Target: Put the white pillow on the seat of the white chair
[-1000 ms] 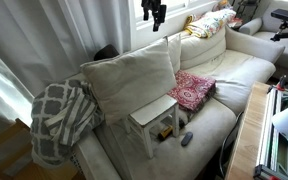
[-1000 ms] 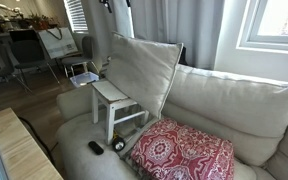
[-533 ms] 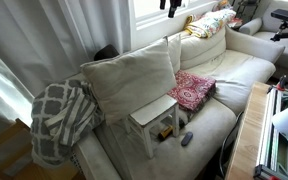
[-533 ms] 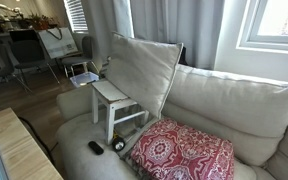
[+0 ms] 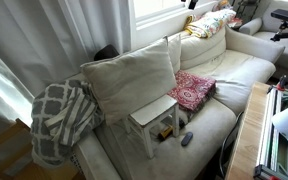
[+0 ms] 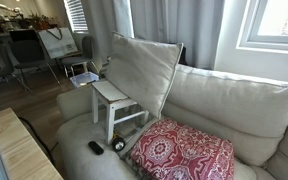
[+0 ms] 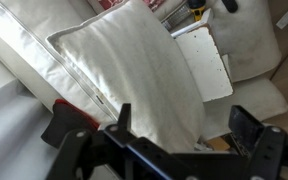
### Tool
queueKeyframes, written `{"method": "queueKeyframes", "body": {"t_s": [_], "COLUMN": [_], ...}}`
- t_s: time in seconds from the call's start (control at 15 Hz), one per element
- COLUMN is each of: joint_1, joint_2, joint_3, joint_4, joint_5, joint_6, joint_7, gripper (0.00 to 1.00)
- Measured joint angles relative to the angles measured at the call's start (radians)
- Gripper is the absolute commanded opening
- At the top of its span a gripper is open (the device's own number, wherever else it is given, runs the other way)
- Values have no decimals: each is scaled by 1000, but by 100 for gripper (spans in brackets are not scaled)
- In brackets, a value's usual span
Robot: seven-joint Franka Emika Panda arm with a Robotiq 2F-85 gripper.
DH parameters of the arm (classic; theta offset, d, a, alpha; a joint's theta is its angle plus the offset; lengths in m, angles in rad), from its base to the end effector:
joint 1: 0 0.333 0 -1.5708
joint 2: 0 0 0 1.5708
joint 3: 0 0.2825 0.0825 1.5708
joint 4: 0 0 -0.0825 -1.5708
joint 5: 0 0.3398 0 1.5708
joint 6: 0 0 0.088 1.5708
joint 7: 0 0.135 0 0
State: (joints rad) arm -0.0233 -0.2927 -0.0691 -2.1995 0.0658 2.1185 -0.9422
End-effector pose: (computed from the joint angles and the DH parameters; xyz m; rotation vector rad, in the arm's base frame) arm 0.4583 -0.0395 0.4795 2.8303 1.2340 0.3449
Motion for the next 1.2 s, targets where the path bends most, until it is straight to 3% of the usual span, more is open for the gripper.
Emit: {"method": "queueKeyframes", "body": {"t_s": [0.53,1.2], "joint_1": [-1,-1], "joint_2": [-196,-219], "joint_3": [-119,-124], "joint_4": [-151,-170], "joint_5": [58,58], "joint_6": [4,9], "joint_7": [-6,-6], "gripper": [100,100]}}
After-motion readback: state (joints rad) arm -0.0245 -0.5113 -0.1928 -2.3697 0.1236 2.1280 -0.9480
